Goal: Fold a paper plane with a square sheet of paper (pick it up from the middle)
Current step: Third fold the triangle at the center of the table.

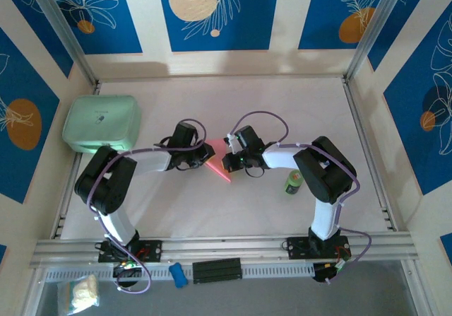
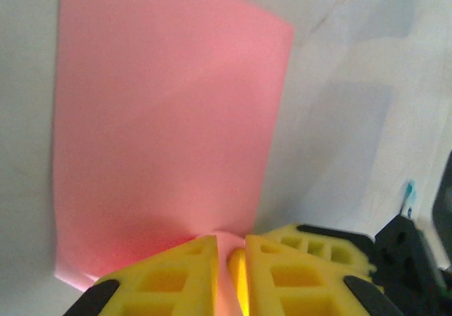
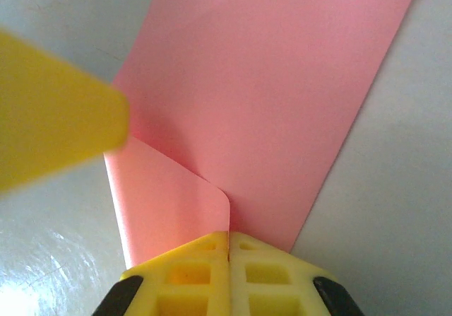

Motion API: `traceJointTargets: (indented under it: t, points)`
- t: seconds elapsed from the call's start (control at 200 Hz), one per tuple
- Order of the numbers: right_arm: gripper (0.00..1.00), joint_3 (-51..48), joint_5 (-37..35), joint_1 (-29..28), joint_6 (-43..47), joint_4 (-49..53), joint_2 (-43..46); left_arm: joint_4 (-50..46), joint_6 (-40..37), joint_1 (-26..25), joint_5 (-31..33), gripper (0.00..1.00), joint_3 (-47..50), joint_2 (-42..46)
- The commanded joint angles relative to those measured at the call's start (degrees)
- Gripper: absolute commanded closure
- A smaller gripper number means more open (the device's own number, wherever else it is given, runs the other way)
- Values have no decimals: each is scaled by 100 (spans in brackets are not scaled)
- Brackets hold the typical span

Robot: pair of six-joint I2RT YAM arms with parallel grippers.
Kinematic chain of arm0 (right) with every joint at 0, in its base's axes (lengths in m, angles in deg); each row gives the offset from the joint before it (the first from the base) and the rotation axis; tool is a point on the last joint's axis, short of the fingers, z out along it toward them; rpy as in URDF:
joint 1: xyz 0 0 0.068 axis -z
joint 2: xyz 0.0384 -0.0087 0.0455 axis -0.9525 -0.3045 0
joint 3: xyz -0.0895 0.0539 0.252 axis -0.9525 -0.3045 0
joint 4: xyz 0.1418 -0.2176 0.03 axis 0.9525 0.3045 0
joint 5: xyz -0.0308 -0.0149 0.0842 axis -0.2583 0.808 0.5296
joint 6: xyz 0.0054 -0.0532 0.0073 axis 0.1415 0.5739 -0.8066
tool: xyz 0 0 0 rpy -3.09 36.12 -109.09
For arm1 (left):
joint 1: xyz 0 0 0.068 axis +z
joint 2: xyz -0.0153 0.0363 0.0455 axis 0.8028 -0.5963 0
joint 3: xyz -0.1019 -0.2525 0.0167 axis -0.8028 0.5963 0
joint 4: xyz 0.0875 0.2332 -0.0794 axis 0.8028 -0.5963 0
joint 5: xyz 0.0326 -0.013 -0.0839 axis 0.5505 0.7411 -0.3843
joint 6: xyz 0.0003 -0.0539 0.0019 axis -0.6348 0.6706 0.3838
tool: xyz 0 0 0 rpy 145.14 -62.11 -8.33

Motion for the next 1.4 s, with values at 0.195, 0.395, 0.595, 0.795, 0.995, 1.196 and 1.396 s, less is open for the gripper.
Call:
traceJointTargets:
  t: [0.195, 0.395, 0.595, 0.795, 0.995, 1.196, 1.396]
  points:
    - [98, 113, 19, 45, -45, 395, -179, -1378, -1080, 301, -26, 81, -1088, -612]
    - [98, 133, 35, 54, -32, 417, -148, -1994, -1425, 320, -51, 83, -1713, -1185]
    - [98, 142, 53, 75, -56, 414, -130, -2204, -1534, 312, -140, 84, -1865, -1421]
    - [98, 116, 42, 79, -90, 423, -73, -2239, -1549, 312, -150, 86, -1828, -1499]
    - [98, 30, 39, 83, -145, 448, -54, -2234, -1544, 315, -101, 86, -1873, -1378]
    - [99, 1, 9, 85, -209, 481, -134, -1846, -1294, 319, 95, 82, -1633, -615]
    - [100, 45, -22, 89, -280, 532, -212, -427, -448, 192, 82, 79, -391, 343]
